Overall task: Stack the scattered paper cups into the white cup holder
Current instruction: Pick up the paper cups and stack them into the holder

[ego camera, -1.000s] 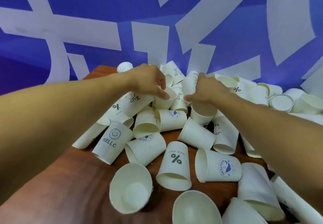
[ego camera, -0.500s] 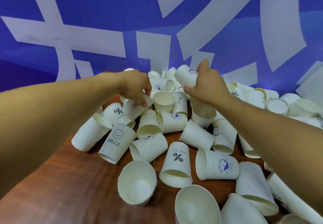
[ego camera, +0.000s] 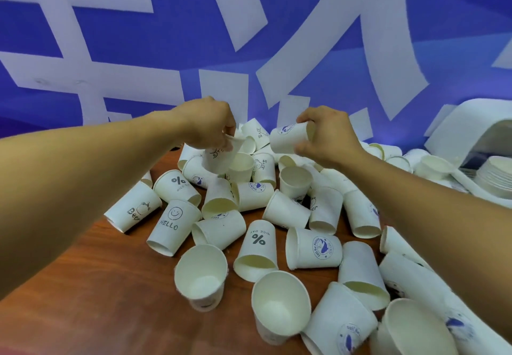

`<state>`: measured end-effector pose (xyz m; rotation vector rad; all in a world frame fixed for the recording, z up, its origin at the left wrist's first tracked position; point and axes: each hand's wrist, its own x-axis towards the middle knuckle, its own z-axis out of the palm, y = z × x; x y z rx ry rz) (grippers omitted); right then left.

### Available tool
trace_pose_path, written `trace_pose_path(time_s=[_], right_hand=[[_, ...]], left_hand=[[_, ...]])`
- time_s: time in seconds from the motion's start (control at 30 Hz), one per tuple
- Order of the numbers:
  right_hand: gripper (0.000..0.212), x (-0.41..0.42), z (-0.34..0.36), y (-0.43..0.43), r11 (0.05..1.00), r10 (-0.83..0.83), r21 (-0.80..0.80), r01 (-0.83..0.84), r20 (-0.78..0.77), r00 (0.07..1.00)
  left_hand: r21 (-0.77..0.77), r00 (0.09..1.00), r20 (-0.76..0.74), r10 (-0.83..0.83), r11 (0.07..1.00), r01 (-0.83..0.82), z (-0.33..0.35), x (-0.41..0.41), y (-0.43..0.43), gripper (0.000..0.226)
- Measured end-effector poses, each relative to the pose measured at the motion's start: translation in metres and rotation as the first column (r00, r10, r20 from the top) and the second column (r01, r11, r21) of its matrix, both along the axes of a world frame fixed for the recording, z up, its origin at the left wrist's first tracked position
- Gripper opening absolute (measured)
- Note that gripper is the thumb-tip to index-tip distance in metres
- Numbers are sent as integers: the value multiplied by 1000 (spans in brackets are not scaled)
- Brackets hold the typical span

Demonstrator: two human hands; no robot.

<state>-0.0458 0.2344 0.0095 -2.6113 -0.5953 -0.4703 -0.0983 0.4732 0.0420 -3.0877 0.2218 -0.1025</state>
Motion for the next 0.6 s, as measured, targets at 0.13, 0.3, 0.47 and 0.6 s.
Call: trace_pose_path(time_s=[0.13, 0.3, 0.47, 0.6], right_hand=[[56, -25, 17, -27, 997, 60, 52, -56, -64, 996], [63, -52, 40, -71, 993, 114, 39, -113, -21, 993], [60, -75, 57, -111, 986, 165, 7, -168, 146, 975], [39, -89, 65, -138, 988, 139, -98, -119, 230, 963]], left_hand=[[-80, 993, 12, -118, 990, 118, 14, -9, -40, 28], [-69, 942, -14, -334, 940, 333, 28, -17, -99, 22], [-142, 893, 12, -450, 883, 447, 44, -28, -143, 13], [-187, 849, 9, -528, 833, 521, 46, -29, -173, 12]])
